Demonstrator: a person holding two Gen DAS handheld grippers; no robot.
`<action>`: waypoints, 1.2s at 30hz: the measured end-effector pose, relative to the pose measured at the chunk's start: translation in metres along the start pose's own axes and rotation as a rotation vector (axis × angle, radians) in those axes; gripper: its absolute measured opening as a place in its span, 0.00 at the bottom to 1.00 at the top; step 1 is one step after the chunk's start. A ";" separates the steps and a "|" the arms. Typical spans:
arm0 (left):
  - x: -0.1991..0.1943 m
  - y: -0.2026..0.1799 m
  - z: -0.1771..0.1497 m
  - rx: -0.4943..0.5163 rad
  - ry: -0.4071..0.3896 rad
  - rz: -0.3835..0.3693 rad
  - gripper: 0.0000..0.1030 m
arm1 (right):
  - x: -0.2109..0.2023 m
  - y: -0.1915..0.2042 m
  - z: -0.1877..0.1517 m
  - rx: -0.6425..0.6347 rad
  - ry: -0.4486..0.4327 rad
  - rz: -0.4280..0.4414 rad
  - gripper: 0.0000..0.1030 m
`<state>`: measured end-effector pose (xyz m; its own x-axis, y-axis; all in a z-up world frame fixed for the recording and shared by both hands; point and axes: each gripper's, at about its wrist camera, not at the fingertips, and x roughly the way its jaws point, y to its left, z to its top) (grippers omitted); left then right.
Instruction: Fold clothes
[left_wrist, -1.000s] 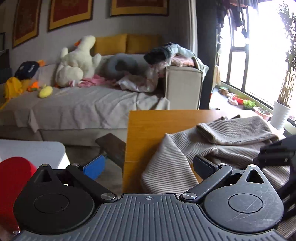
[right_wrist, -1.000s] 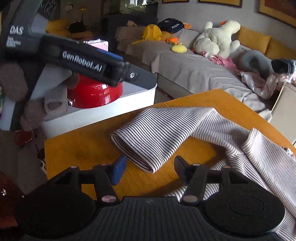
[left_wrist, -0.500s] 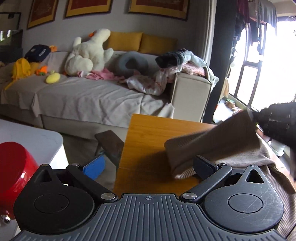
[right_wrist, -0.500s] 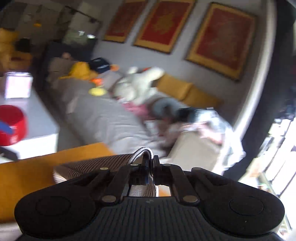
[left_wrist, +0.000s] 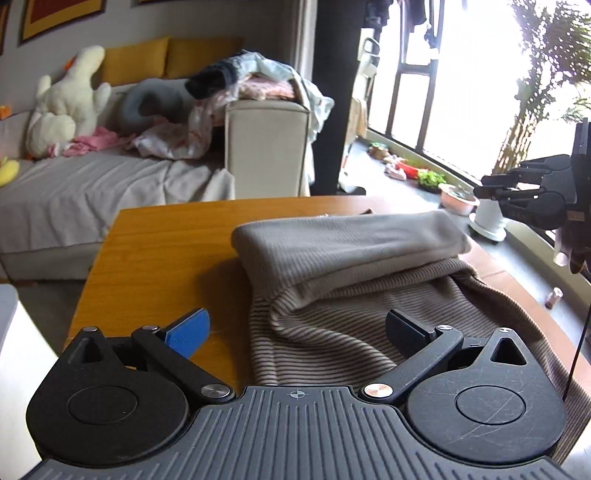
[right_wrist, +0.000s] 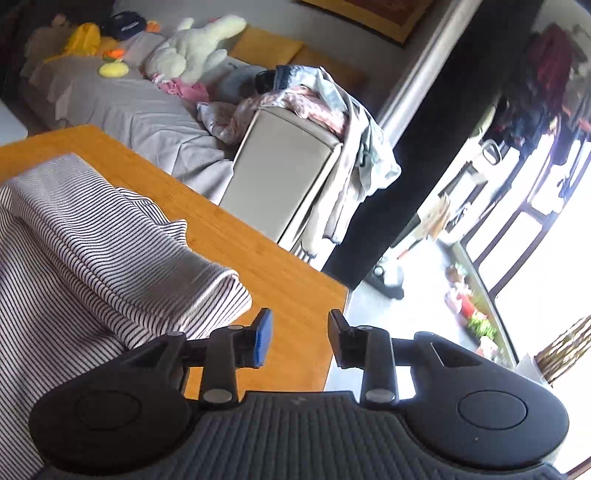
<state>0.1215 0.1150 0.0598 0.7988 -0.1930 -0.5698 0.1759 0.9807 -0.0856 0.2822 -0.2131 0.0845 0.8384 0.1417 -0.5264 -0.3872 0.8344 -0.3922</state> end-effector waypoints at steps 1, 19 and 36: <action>0.002 -0.003 0.001 0.008 0.002 -0.004 1.00 | -0.003 -0.007 -0.004 0.083 -0.001 0.042 0.36; 0.041 -0.048 0.016 0.130 0.015 -0.053 1.00 | 0.031 0.002 -0.013 0.569 -0.015 0.283 0.07; 0.057 -0.048 0.029 0.114 0.011 -0.055 1.00 | -0.023 0.003 -0.023 0.626 -0.291 0.250 1.00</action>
<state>0.1754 0.0556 0.0554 0.7796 -0.2454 -0.5762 0.2840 0.9585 -0.0240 0.2526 -0.2263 0.0783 0.8553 0.4309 -0.2876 -0.3620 0.8942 0.2634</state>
